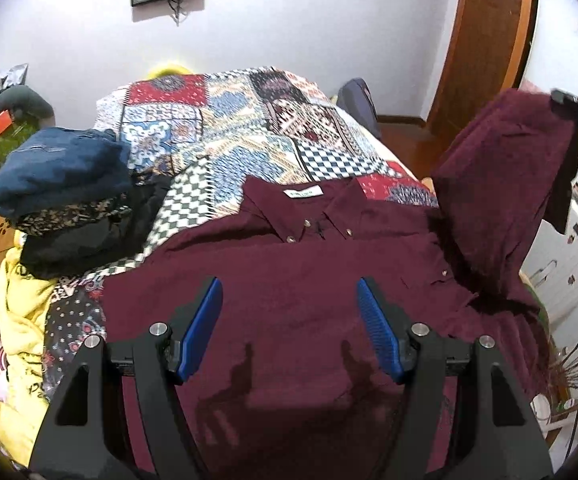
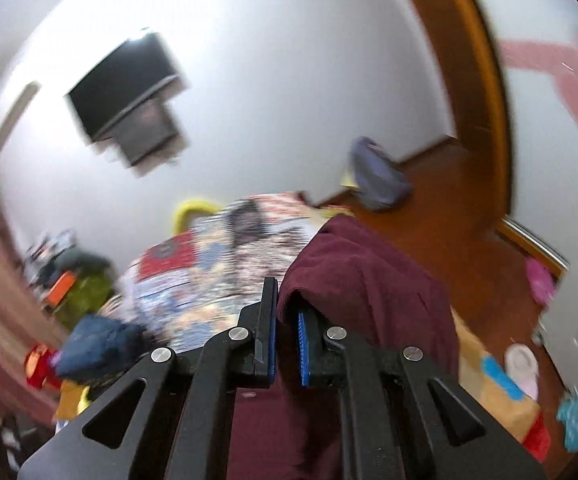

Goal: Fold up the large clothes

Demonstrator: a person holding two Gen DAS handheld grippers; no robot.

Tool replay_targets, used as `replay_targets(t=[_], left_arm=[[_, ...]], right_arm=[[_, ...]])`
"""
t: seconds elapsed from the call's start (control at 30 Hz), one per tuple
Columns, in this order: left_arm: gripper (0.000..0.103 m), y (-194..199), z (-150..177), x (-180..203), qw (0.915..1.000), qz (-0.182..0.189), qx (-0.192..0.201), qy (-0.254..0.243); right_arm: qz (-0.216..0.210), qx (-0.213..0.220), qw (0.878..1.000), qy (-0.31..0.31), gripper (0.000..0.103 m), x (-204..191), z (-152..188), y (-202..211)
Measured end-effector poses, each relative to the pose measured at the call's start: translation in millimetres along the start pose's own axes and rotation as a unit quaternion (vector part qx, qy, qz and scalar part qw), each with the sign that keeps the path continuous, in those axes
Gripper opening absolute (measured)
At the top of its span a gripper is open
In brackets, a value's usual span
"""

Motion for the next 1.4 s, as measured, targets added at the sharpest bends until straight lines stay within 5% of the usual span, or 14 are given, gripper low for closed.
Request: replay_targets(t=[0.2, 0.4, 0.57, 0.77, 0.93, 1.03, 1.2, 1.4], left_arm=[[0.068, 24, 8, -34, 0.9993, -0.014, 0.021, 0.027], [0.069, 38, 30, -65, 0.9981, -0.04, 0.016, 0.043], [0.068, 36, 52, -82, 0.9968, -0.05, 0.001, 0.063], [0.068, 29, 70, -91, 0.995, -0.058, -0.021, 0.079], [0.068, 24, 64, -86, 0.9955, -0.062, -0.027, 0.067], [0.068, 24, 52, -79, 0.9966, -0.062, -0.021, 0.05], [0.068, 20, 21, -51, 0.9982, -0.058, -0.009, -0.007], [0.076, -5, -5, -1, 0.9939, -0.041, -0.02, -0.101]], right_arm=[[-0.045, -0.047, 0.996, 0.06, 0.008, -76, 48, -29], [-0.045, -0.157, 0.981, 0.102, 0.008, -103, 133, -88], [-0.031, -0.285, 0.949, 0.134, 0.008, -93, 221, -125], [-0.007, -0.372, 0.916, 0.153, 0.013, -74, 276, -138], [-0.029, -0.418, 0.899, 0.128, 0.039, -70, 280, -120], [-0.04, -0.402, 0.903, 0.144, 0.042, -64, 263, -99], [-0.031, -0.336, 0.931, 0.14, 0.042, -31, 212, -64], [0.053, -0.23, 0.964, 0.125, 0.057, 34, 144, -39]])
Point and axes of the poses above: each gripper's, at about its wrist camera, not at the fingertips, and y roughly against the way its jaws point, x to its right, z to its underside, the point moved 7 cm from there along -y, roughly the way its jaws point, and after that the axes turned 12 degrees about -y, right-handed, at the moved point
